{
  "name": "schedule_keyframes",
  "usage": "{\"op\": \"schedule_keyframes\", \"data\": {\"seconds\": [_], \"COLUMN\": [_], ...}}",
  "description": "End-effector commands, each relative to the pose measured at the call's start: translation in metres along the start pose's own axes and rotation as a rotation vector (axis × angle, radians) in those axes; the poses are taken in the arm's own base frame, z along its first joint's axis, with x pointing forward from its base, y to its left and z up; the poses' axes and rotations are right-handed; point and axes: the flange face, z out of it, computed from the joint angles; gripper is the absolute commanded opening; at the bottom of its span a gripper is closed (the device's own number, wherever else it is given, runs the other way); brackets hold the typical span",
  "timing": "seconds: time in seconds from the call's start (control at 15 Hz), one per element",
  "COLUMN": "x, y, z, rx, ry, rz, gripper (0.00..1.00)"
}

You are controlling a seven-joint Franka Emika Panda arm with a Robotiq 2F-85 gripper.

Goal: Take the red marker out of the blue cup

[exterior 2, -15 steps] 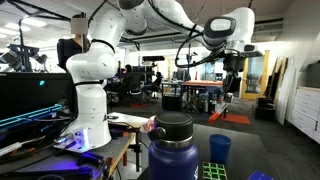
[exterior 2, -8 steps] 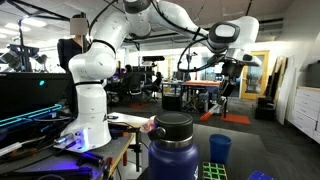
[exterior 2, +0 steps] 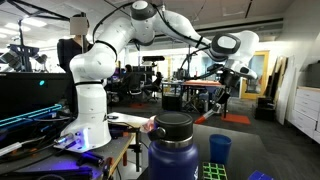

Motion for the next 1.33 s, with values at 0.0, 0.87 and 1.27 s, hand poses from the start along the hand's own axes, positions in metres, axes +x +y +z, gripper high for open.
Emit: {"op": "schedule_keyframes", "data": {"seconds": [0.0,0.87,1.27], "x": [0.008,0.024,0.032], "y": [-0.007,-0.006,-0.002], "z": [0.005,0.058,0.076], "rx": [0.010,0.023,0.035], "ry": [-0.032,-0.051,-0.069], "rz": [-0.022,-0.098,-0.119], "gripper": [0.06,0.06,0.06]}}
